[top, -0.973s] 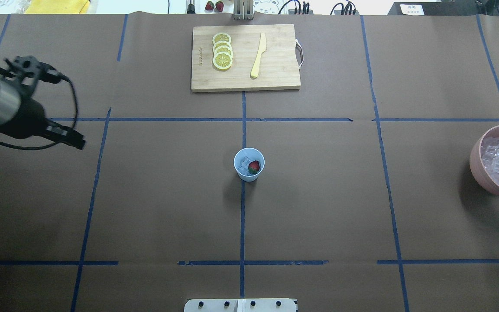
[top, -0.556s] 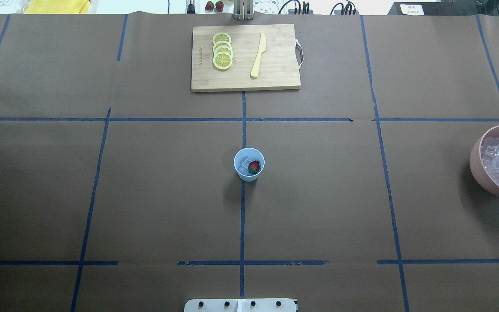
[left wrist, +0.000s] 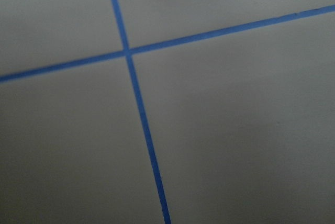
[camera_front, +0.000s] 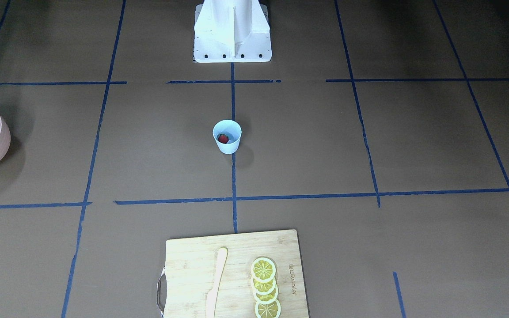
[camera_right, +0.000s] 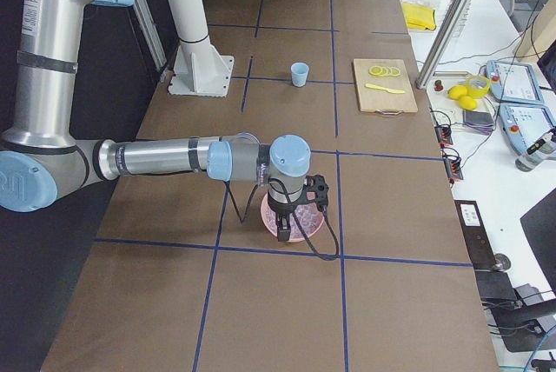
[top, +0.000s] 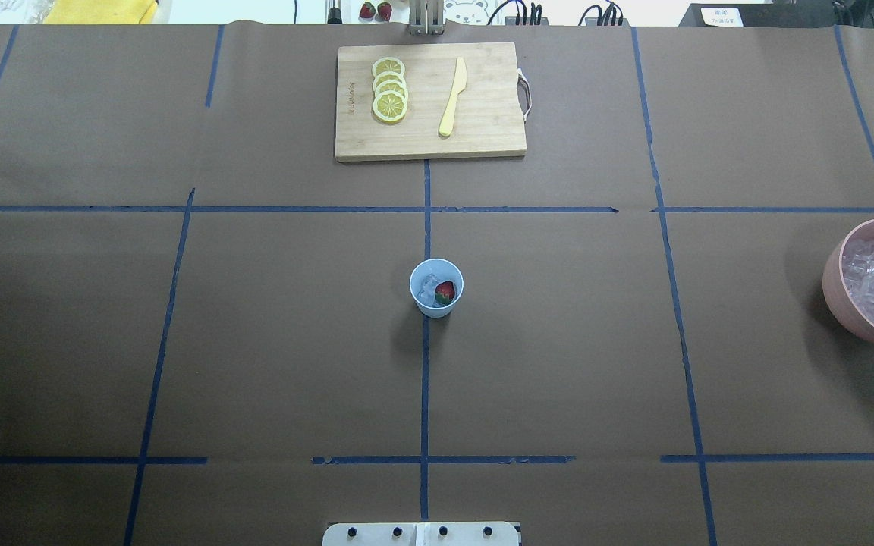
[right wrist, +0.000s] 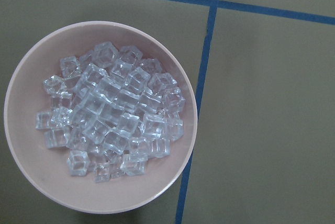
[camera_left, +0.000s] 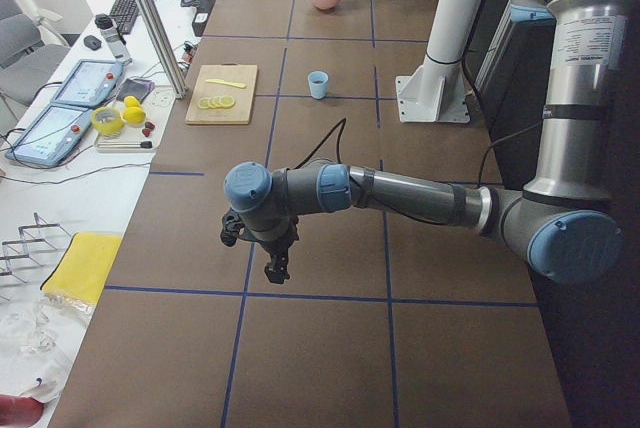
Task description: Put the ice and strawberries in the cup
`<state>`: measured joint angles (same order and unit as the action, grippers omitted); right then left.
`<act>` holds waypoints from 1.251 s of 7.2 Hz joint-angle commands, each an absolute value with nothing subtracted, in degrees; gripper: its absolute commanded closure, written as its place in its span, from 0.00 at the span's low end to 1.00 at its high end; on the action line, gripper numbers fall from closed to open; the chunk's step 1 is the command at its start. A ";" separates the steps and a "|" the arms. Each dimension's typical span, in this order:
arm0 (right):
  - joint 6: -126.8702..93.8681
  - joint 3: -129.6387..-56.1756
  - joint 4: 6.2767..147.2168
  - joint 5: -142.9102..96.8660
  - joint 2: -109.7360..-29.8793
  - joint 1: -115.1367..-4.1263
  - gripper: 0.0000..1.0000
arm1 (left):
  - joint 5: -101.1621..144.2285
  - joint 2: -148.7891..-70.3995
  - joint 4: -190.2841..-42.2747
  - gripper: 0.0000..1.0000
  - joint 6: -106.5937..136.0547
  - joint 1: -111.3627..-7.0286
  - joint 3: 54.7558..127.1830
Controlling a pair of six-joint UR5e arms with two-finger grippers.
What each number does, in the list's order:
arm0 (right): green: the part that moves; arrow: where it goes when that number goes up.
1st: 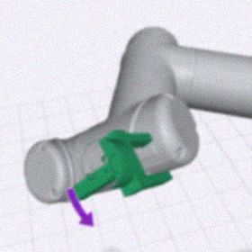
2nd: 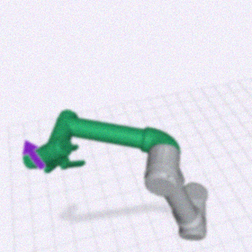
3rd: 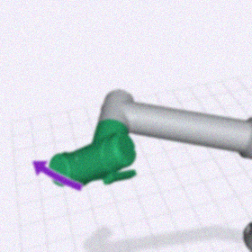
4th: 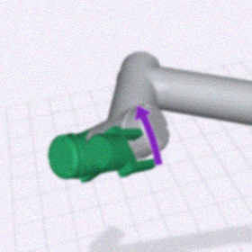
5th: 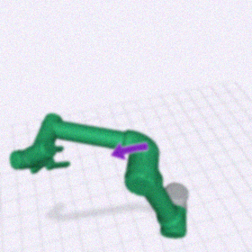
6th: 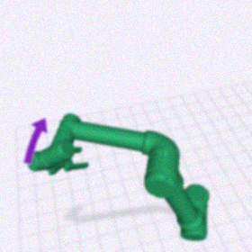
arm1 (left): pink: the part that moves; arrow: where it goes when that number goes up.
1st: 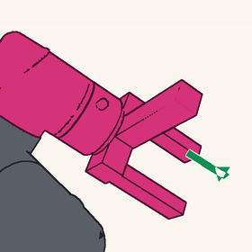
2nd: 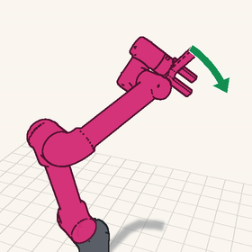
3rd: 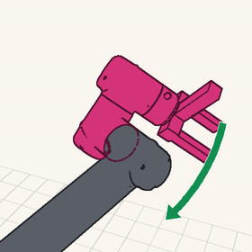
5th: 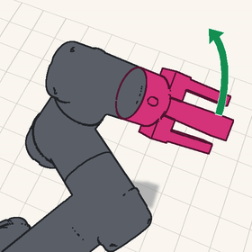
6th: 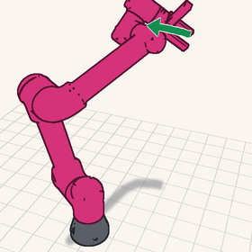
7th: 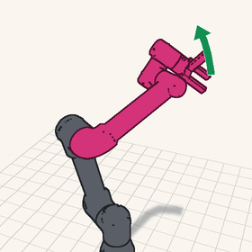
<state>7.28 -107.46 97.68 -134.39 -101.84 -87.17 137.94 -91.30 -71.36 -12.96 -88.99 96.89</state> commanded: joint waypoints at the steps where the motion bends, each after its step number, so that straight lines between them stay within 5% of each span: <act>1: 7.38 -108.19 97.56 -134.56 -103.18 -87.19 0.01 | 137.02 -91.49 -70.76 0.00 -9.05 -89.30 96.85; 9: 4.83 -105.91 97.12 -134.12 -98.53 -86.75 0.01 | 137.29 -84.13 -70.66 0.00 -13.80 -90.62 102.37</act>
<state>4.88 -105.89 97.16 -134.20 -98.84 -86.75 137.28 -86.69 -70.49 -13.64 -90.56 100.29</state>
